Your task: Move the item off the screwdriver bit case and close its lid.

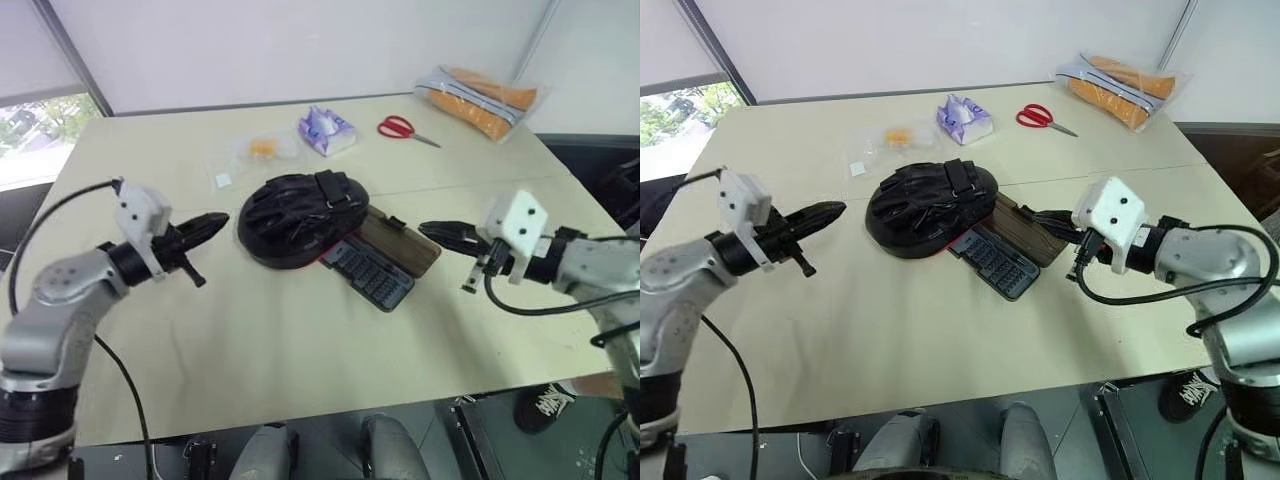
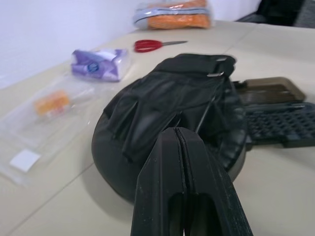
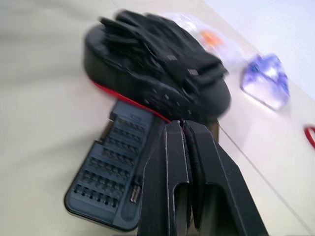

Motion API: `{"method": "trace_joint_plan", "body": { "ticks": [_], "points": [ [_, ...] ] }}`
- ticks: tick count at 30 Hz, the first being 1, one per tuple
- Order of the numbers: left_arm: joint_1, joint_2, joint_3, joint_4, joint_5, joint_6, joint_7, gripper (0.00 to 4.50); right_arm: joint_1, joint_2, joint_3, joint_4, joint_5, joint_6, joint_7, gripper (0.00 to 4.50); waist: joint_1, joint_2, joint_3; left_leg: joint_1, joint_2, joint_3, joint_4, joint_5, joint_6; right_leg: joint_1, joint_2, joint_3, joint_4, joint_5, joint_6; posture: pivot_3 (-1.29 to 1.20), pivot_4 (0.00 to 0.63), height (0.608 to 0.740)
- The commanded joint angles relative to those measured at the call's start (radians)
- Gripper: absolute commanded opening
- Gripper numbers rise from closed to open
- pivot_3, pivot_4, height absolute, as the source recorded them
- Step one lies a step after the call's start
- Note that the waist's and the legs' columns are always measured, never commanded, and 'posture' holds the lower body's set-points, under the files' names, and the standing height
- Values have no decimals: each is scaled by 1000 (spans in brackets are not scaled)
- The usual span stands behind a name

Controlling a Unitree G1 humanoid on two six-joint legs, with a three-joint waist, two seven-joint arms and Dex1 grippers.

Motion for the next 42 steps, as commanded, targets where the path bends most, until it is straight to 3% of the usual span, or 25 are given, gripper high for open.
{"method": "trace_joint_plan", "body": {
  "ticks": [1,28,31,38,42],
  "points": [
    [-31,-3,34,10,-33,17,7,0,-29,-9,4,-18,19,-3,22,82,0,-1,1,0,0,0,0,0,0,0,0,0,0,0,0,0,150,740],
    [-57,-1,-30,0,-37,74,7,0,-62,21,33,-33,11,7,-19,82,3,-2,3,-1,0,0,0,3,-5,-1,0,0,0,0,0,0,150,740],
    [-94,-18,-60,23,-40,85,4,802,-63,27,35,-34,9,10,-24,0,3,-2,3,-1,0,0,0,3,-5,-1,0,0,0,0,0,0,150,740],
    [-226,-96,-196,163,30,41,-70,4365,-73,43,43,-38,5,17,-47,0,4,-3,3,-2,0,0,1,3,-5,-1,0,0,0,0,0,0,150,740],
    [-321,-140,-293,317,134,-45,-121,4442,-61,57,45,-57,7,22,-71,0,4,-3,3,-2,0,0,1,3,-5,-1,0,0,0,0,0,0,150,740]
  ]
}}
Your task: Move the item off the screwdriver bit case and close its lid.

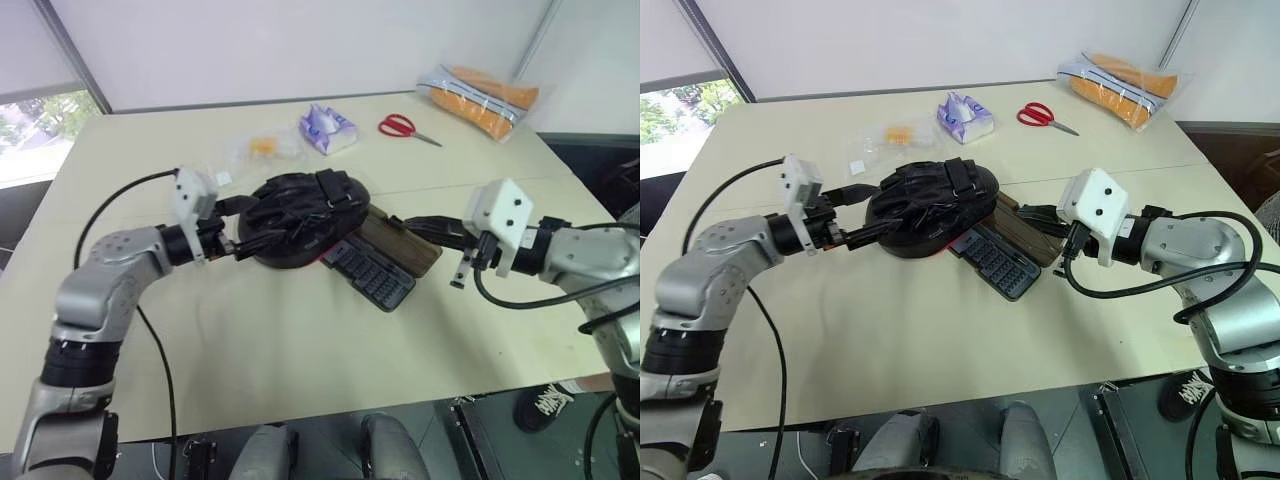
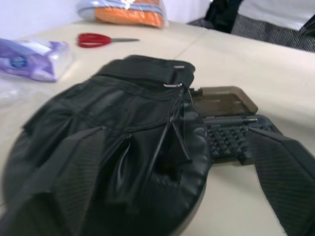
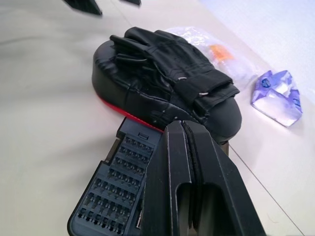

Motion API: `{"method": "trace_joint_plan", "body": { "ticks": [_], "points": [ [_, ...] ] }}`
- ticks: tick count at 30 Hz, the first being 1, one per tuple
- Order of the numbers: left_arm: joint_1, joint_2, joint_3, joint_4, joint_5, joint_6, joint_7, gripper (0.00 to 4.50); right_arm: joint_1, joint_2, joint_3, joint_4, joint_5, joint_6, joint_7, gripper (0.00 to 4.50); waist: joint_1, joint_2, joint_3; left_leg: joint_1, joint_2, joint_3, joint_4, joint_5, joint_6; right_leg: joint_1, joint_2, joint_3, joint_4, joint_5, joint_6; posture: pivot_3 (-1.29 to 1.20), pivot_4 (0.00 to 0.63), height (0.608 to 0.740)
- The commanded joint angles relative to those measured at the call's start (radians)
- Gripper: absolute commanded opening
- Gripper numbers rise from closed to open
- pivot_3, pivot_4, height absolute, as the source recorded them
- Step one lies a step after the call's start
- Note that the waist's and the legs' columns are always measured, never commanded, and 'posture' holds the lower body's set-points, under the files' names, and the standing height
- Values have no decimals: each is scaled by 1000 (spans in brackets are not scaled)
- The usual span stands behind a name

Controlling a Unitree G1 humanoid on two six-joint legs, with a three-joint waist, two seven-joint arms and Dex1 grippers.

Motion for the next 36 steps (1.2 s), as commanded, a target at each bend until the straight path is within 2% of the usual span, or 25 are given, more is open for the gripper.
{"method": "trace_joint_plan", "body": {
  "ticks": [1,7,13,17,23,27,30,36],
  "points": [
    [-82,-27,-63,119,102,-103,-34,4442,-1,12,-16,-57,6,1,-24,0,1,0,0,0,0,0,0,0,0,0,0,0,0,0,0,0,150,740],
    [-199,-134,-128,388,244,-263,-31,4442,27,31,-27,-94,4,17,-66,0,1,0,0,-1,-1,0,1,0,0,0,0,0,0,0,0,0,150,740],
    [-253,-206,-159,610,360,-411,-20,4442,52,31,-34,-115,0,18,-91,0,3,0,0,-3,-1,1,2,0,0,-1,0,-1,1,0,0,0,150,740],
    [-258,-225,-148,655,373,-434,-23,2651,57,29,-34,-120,0,17,-101,0,3,0,0,-2,-1,1,3,0,0,0,0,-2,1,0,1,0,150,740],
    [-235,-238,-126,621,356,-373,-7,63,59,30,-30,-121,-2,14,-107,0,3,0,0,1,-1,1,3,0,0,3,0,-2,2,0,1,0,150,740],
    [-193,-243,-96,538,334,-307,21,23,55,31,-23,-119,-1,12,-104,0,0,0,0,2,-1,0,3,0,0,3,0,-2,2,0,1,0,150,740],
    [-132,-244,-37,370,307,-247,114,23,41,36,-7,-106,-2,4,-96,0,-5,0,0,2,-1,-1,2,0,0,3,0,-1,2,0,1,0,150,740],
    [-91,-246,132,98,334,-158,449,23,3,55,32,-72,-6,-13,-74,0,-23,-1,0,-1,0,-1,2,0,0,-1,0,-1,2,0,1,0,150,740]
  ]
}}
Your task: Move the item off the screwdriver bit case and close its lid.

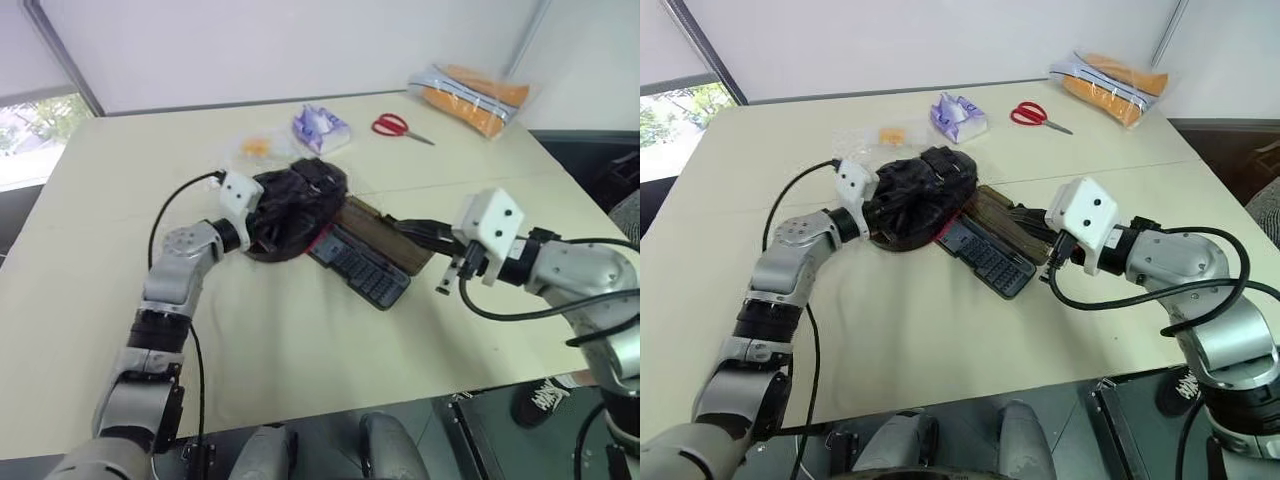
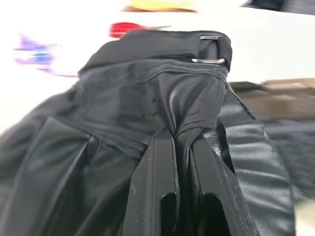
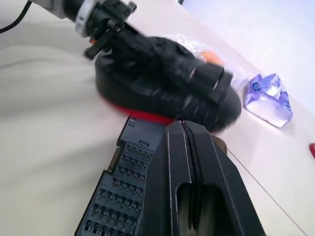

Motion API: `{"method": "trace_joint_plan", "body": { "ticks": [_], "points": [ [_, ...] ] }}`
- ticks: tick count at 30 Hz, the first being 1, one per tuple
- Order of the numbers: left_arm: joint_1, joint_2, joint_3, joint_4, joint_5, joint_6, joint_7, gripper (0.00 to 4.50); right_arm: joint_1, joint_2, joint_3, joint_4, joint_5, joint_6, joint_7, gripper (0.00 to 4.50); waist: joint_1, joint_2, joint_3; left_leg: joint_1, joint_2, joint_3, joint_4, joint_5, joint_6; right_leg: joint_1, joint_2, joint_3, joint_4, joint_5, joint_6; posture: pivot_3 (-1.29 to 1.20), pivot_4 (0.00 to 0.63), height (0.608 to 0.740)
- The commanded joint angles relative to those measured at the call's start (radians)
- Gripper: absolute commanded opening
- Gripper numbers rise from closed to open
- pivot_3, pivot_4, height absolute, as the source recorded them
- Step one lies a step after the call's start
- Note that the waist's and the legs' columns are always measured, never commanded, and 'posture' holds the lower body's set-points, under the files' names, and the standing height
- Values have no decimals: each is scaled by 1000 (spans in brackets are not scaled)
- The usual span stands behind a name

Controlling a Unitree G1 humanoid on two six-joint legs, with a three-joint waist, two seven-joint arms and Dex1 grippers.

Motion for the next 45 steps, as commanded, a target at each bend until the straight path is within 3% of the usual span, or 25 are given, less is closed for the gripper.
{"method": "trace_joint_plan", "body": {
  "ticks": [1,9,15,22,26,31,32,39,45],
  "points": [
    [7,14,149,-177,25,47,220,23,-37,16,18,10,-1,-29,17,0,-2,0,0,0,0,0,0,0,0,0,0,0,0,0,0,0,150,740],
    [125,123,399,-344,117,190,508,23,-113,55,91,101,-21,-82,72,0,-6,0,0,-4,0,0,0,0,0,-3,0,0,-1,0,0,0,150,740],
    [271,182,557,-236,126,171,578,23,-168,93,134,175,-43,-127,113,0,4,-1,0,-5,0,-1,0,0,0,-4,-1,0,-1,0,0,0,150,740],
    [334,185,615,-107,101,163,607,23,-181,117,147,191,-59,-140,128,0,20,-2,0,-5,-1,-2,1,0,-1,-4,-1,-1,-1,0,0,0,150,740],
    [338,170,611,-62,67,198,600,1530,-168,124,140,171,-58,-126,117,0,22,-2,0,-6,-1,-2,1,1,-1,-4,-1,-2,0,0,0,0,150,740],
    [320,184,594,-61,48,181,598,4273,-148,127,134,151,-58,-114,103,0,20,-2,0,-5,0,-2,1,1,-2,-4,-1,-2,0,0,0,0,150,740],
    [315,189,587,-67,50,177,596,4458,-144,127,133,148,-57,-112,101,0,20,-2,0,-5,0,-2,1,1,-2,-4,-1,-2,0,0,0,0,150,740],
    [247,197,513,-201,62,173,610,4458,-120,127,124,131,-57,-100,84,0,23,-2,0,-6,-1,-3,1,1,-2,-4,-1,-2,0,0,0,0,150,740],
    [147,139,426,-354,80,201,674,4458,-115,125,123,128,-56,-96,79,0,22,-2,0,-6,-1,-2,1,1,-2,-4,-1,-2,0,0,0,0,150,740]
  ]
}}
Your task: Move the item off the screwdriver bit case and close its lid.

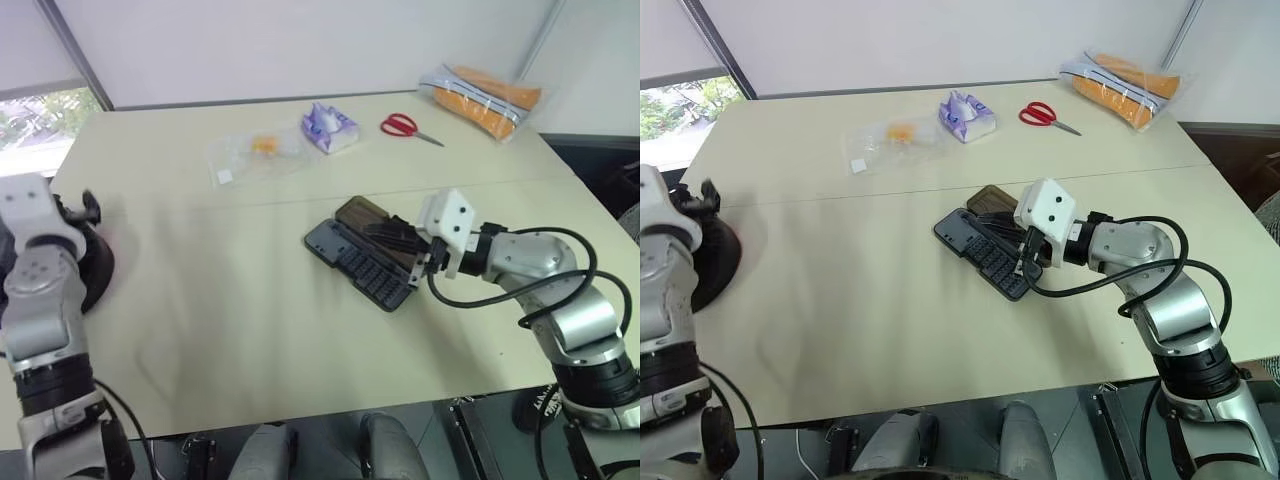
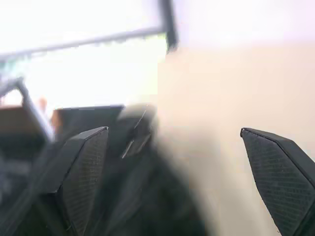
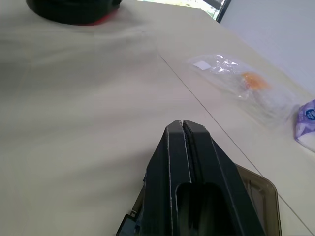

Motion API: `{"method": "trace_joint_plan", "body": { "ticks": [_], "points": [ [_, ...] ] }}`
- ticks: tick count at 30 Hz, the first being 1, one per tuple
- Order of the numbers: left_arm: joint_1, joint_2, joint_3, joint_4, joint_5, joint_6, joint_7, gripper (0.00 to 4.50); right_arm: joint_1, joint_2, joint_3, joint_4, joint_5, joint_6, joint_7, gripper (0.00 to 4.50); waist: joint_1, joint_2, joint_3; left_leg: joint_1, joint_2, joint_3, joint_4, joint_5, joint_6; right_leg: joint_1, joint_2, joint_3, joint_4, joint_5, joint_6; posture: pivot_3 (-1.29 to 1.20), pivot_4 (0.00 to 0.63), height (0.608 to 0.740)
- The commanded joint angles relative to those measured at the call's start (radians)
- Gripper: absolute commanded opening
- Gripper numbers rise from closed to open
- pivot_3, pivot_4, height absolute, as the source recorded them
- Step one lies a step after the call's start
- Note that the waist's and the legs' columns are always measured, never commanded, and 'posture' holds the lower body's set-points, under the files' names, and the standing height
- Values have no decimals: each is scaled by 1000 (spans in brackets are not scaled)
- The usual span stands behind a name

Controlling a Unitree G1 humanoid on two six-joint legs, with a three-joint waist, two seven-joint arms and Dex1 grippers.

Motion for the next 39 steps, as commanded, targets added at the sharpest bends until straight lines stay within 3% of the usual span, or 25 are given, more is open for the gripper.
{"method": "trace_joint_plan", "body": {
  "ticks": [1,5,12,15,22,31,39],
  "points": [
    [-60,-28,-51,-103,7,25,27,4458,-1,1,-26,-42,6,-4,-7,0,0,0,0,0,0,0,0,0,0,0,0,0,0,0,0,0,150,740],
    [-110,-57,-118,-121,-39,47,-47,4458,2,-2,-28,-37,1,-6,-10,0,-1,0,0,0,0,0,0,0,0,0,0,0,0,0,0,0,150,740],
    [-112,-41,-325,-170,-245,90,-465,4458,-71,20,-75,112,-155,24,-220,0,-5,0,0,-1,-1,1,1,0,0,-1,0,0,0,0,0,0,150,740],
    [-76,-24,-339,-173,-315,106,-580,4500,-75,22,-97,140,-168,85,-265,853,-16,0,0,-2,0,1,-1,0,0,-2,0,0,0,0,0,0,150,740],
    [-48,25,-371,-102,-335,98,-734,4500,-82,55,-94,198,-168,197,-291,4470,-28,1,0,-4,0,1,0,0,0,-5,1,0,1,0,0,0,150,740],
    [-55,6,-396,-80,-315,76,-736,4500,-188,132,-53,436,-216,313,-359,4470,-28,1,0,-4,0,1,0,0,0,-5,0,1,1,0,0,0,150,740],
    [-24,-12,-392,-110,-307,78,-704,4500,-178,128,-75,423,-219,462,-406,4470,-28,1,0,-5,0,1,0,0,0,-6,0,1,1,0,0,0,150,740]
  ]
}}
